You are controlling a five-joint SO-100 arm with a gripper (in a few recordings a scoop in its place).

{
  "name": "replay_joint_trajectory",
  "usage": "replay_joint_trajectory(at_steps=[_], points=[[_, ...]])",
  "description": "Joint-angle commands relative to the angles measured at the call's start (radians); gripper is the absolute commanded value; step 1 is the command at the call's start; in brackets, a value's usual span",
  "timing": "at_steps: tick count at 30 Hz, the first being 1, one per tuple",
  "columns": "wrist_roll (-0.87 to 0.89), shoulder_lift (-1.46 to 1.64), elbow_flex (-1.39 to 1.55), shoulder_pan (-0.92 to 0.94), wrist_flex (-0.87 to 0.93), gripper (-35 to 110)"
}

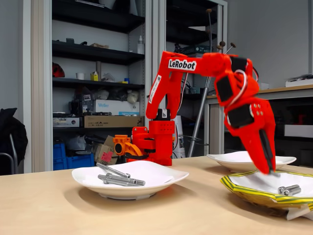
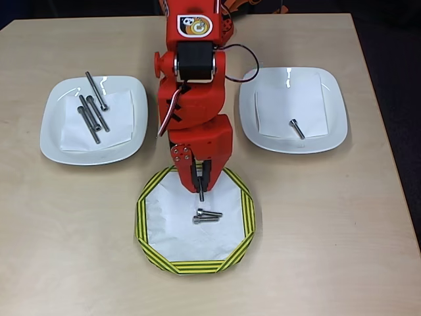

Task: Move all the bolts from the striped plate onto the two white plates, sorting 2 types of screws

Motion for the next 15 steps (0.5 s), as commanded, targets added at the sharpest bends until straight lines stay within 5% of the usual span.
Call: replay_joint_trajectory(at_steps=[1,7,15], points=[[0.006,0.14,-0.002,-0.041,0.075,0],[0.163,0.331,0.156,-0.183,0.11,0],[0.514,0.69,0.693,-0.518,-0.101,0]])
